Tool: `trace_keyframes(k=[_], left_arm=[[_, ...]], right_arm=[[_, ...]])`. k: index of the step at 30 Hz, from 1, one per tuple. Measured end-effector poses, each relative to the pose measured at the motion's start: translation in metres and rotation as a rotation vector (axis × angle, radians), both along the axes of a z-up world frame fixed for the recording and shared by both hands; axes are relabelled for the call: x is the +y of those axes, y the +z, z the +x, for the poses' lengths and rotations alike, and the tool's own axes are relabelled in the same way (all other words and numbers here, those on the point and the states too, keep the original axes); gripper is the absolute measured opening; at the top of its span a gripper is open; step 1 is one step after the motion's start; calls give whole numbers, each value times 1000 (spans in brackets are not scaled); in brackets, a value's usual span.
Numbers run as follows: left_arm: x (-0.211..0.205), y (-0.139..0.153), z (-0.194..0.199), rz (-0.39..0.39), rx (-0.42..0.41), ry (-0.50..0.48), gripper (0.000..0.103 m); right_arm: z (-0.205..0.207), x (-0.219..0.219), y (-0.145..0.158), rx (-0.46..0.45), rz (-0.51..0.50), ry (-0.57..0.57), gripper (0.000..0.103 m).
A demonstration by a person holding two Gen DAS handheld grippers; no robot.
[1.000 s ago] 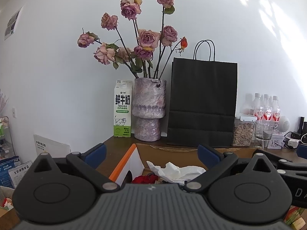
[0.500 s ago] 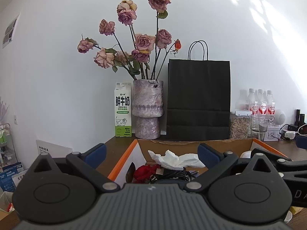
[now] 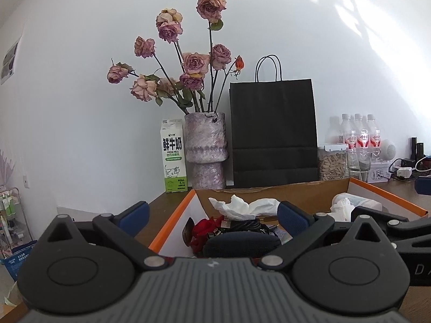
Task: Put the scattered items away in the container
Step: 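Withdraw both grippers from the box toward the cable, yellow block and cap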
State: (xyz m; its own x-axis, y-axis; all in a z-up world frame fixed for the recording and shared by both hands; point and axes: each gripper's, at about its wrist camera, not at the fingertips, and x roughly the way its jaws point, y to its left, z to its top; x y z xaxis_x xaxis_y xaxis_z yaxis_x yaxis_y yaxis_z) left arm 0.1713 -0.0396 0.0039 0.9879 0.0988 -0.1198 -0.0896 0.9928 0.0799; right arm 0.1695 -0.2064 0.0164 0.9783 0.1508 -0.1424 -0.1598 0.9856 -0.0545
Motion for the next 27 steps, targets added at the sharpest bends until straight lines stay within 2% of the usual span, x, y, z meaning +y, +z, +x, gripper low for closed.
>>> trace_keyframes(k=[10, 14, 20, 27], left_arm=[[-6, -8, -10, 39, 50, -35, 103], [-5, -9, -20, 24, 54, -51, 103], [-3, -9, -26, 6, 115, -82, 103], [-5, -11, -29, 12, 175, -114, 103]], right_arm=[[-14, -5, -6, 36, -23, -8, 103], [-20, -7, -8, 50, -29, -17, 103], [-25, -13, -8, 72, -28, -41, 103], [-31, -28, -11, 154, -16, -67, 103]])
